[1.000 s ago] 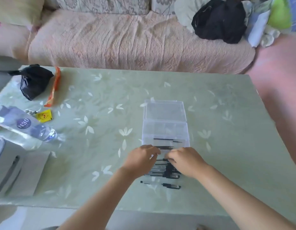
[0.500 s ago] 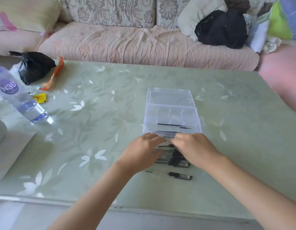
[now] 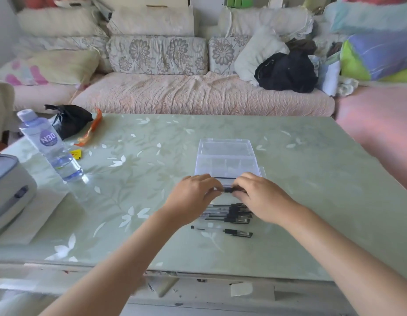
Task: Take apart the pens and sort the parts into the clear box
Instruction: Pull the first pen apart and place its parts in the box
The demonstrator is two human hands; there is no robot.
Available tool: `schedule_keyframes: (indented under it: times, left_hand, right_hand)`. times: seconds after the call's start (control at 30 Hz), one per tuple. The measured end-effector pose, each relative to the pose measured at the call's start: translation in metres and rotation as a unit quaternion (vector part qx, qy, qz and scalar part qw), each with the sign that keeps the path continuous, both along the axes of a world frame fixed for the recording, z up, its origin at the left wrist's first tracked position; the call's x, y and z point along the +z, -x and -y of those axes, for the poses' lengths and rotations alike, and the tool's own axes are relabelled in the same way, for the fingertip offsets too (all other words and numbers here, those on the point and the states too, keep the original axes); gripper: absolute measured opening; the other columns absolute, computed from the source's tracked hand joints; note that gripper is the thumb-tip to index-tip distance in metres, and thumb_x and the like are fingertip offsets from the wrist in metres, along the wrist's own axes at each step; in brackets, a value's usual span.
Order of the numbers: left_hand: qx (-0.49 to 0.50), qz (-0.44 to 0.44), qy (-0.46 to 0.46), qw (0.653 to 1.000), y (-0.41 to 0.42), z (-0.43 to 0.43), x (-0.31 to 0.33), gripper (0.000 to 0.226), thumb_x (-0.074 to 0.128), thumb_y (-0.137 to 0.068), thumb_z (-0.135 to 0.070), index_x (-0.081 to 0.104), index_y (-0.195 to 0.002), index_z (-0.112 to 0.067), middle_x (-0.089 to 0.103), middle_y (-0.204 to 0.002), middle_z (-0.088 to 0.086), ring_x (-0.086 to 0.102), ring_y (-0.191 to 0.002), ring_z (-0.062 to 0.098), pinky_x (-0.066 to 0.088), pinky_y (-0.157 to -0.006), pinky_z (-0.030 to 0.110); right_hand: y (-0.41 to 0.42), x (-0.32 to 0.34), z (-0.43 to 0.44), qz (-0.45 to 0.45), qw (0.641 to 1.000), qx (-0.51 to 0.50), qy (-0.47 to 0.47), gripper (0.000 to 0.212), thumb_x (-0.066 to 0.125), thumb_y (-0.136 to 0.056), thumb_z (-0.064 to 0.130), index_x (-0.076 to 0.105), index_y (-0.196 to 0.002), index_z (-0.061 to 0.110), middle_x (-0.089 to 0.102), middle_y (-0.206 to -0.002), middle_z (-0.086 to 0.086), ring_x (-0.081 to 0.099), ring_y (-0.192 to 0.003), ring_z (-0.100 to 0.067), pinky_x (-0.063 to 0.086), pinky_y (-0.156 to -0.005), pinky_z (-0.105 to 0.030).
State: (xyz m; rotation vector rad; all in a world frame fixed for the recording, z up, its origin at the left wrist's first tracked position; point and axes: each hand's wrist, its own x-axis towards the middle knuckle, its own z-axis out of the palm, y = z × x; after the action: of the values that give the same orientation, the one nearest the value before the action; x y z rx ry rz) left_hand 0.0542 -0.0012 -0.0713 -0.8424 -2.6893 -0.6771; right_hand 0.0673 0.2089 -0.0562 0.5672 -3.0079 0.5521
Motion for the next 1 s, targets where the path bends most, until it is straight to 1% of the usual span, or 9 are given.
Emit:
schedule_keyframes:
  times: [0.07,0.2,0.3,0.37,0.5,0.63,0.7,0.87,1.0]
  left_hand:
    - [0.006,0.001,0.023,1.000,-0.004,0.001,0.006,0.013,0.053,-0.097,-0.032,0.065,-0.103,-0.029,0.065,-0.088,-0.012,0.054,-0.076,0.009,0.037,-0.074,0.023]
    - [0.005,0.046,0.061,0.997,-0.012,-0.003,0.014,0.014,0.047,-0.099,-0.026,0.056,-0.110,-0.027,0.063,-0.098,-0.012,0.049,-0.070,0.012,0.033,-0.054,0.021]
    - [-0.002,0.092,0.061,0.994,-0.012,-0.007,0.009,0.017,0.048,-0.097,-0.026,0.053,-0.113,-0.028,0.062,-0.104,-0.011,0.057,-0.082,0.016,0.046,-0.063,0.029]
    - [0.003,0.110,0.062,0.992,-0.009,-0.008,0.003,0.016,0.050,-0.097,-0.033,0.054,-0.111,-0.028,0.064,-0.101,-0.009,0.059,-0.084,0.018,0.046,-0.065,0.030]
    - [0.017,0.162,0.056,0.985,0.010,-0.006,-0.001,0.011,0.054,-0.095,-0.034,0.060,-0.103,-0.027,0.069,-0.088,-0.009,0.055,-0.060,0.012,0.038,-0.053,0.024]
    - [-0.004,0.206,0.023,0.978,0.028,-0.004,0.000,0.006,0.057,-0.094,-0.029,0.063,-0.095,-0.028,0.068,-0.079,-0.014,0.052,-0.055,-0.003,0.032,-0.047,0.013]
    - [-0.010,0.215,0.015,0.976,0.031,-0.002,-0.002,0.006,0.057,-0.095,-0.029,0.062,-0.093,-0.029,0.068,-0.079,-0.014,0.050,-0.052,-0.002,0.033,-0.046,0.012]
    - [-0.013,0.208,0.020,0.978,0.036,0.006,-0.006,0.005,0.057,-0.095,-0.029,0.061,-0.092,-0.030,0.068,-0.080,-0.014,0.048,-0.051,-0.004,0.032,-0.045,0.012]
    - [-0.006,0.192,0.034,0.981,0.038,0.006,-0.005,0.007,0.058,-0.094,-0.031,0.057,-0.088,-0.035,0.068,-0.081,-0.014,0.049,-0.055,-0.001,0.030,-0.049,0.016]
  right_hand:
    - [-0.005,0.001,-0.001,0.027,1.000,-0.001,-0.003,0.021,0.044,-0.101,0.036,0.059,-0.110,0.025,0.056,-0.103,0.009,0.055,-0.097,-0.018,0.045,-0.080,-0.034]
    - [-0.010,-0.002,0.006,0.005,0.999,0.017,-0.049,0.025,0.038,-0.102,0.036,0.057,-0.113,0.024,0.055,-0.103,0.006,0.056,-0.100,-0.021,0.047,-0.082,-0.038]
    - [-0.008,-0.004,0.014,-0.011,0.998,0.026,-0.061,0.027,0.038,-0.102,0.036,0.059,-0.114,0.024,0.058,-0.106,0.005,0.057,-0.100,-0.021,0.048,-0.083,-0.039]
    - [-0.004,-0.009,0.016,-0.013,0.997,0.034,-0.074,0.026,0.037,-0.102,0.034,0.058,-0.110,0.022,0.059,-0.102,0.004,0.058,-0.096,-0.023,0.049,-0.079,-0.039]
    - [0.004,-0.022,0.021,-0.014,0.993,0.045,-0.109,0.015,0.040,-0.099,0.014,0.054,-0.101,0.020,0.054,-0.091,0.003,0.054,-0.081,-0.023,0.043,-0.065,-0.034]
    - [0.014,-0.028,0.021,-0.006,0.996,0.030,-0.080,0.014,0.040,-0.097,0.012,0.048,-0.092,0.022,0.054,-0.087,0.005,0.054,-0.078,-0.023,0.041,-0.062,-0.034]
    - [0.017,-0.030,0.020,-0.008,0.996,0.031,-0.079,0.015,0.040,-0.096,0.011,0.047,-0.090,0.022,0.056,-0.083,0.005,0.054,-0.076,-0.025,0.042,-0.062,-0.036]
    - [0.018,-0.028,0.025,-0.011,0.996,0.038,-0.080,0.021,0.036,-0.104,0.031,0.050,-0.096,0.017,0.060,-0.077,-0.004,0.054,-0.070,-0.031,0.037,-0.056,-0.037]
    - [0.016,-0.021,0.025,0.041,0.998,0.019,-0.037,0.028,0.038,-0.101,0.046,0.049,-0.117,0.027,0.062,-0.100,0.008,0.057,-0.089,-0.022,0.045,-0.070,-0.037]
